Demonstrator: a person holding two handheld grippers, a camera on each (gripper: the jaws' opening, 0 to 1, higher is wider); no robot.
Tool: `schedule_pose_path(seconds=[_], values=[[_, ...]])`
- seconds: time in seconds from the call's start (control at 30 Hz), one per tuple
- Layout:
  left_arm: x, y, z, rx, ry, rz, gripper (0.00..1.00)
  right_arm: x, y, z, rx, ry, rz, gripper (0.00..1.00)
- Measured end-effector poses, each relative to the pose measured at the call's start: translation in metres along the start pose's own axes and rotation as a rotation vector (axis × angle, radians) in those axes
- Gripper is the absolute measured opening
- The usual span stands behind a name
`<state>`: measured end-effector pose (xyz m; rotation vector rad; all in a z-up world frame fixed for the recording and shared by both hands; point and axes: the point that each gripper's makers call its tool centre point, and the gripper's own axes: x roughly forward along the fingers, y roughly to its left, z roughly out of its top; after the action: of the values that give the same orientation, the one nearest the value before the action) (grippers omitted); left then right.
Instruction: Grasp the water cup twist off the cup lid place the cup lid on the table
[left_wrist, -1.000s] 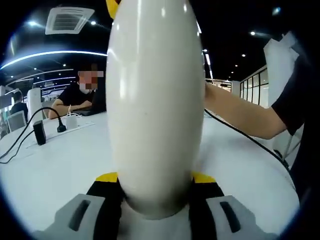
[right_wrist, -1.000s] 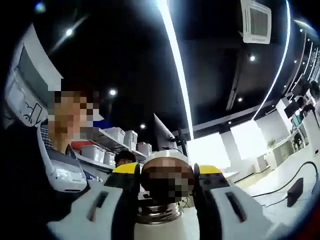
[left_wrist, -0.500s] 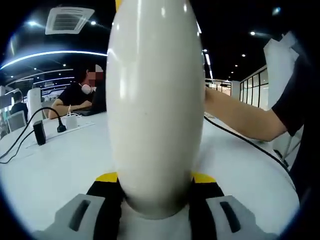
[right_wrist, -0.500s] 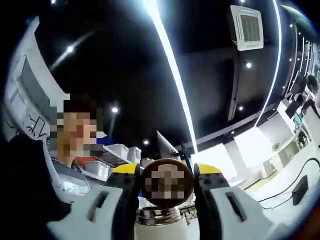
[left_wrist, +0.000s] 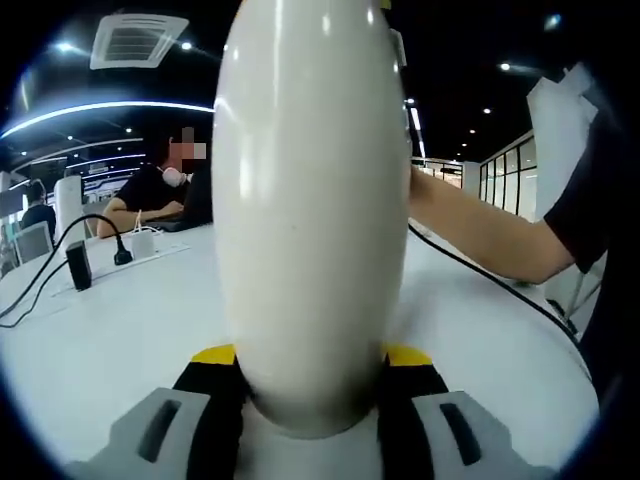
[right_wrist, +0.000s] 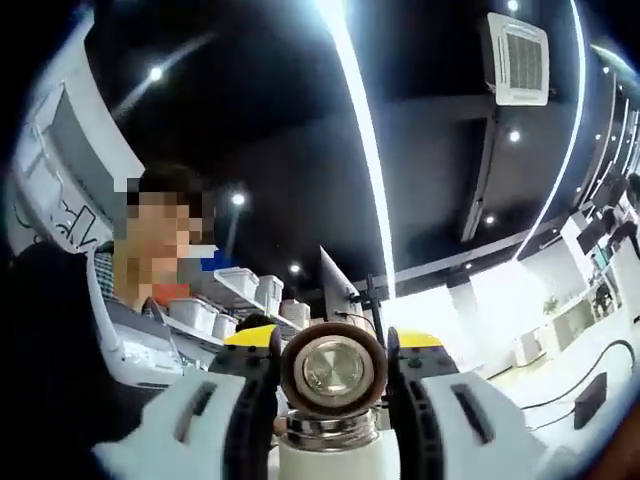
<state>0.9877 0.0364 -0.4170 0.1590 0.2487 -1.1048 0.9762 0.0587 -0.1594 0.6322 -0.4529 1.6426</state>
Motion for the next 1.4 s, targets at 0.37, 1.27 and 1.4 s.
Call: schedule_pose_path(seconds=[0.37,1.27,1.4], values=[[0.001,-0.001,0.000,0.000,0.000,-0.001,0.53,-0.004,-0.003,0.010,-0.086,0.000,-0.045,0.30],[0.000,0.000,0.000,0.001,-0.001,0.001,0.53,-0.002,-0.004,-0.033,-0.275,0.366,-0.209,0.66],[-0.001,0.000,0.000,0.002,-0.001,0.001,0.53,0.000,-0.007,-0.035,-0.268,0.384,-0.215,0.66]])
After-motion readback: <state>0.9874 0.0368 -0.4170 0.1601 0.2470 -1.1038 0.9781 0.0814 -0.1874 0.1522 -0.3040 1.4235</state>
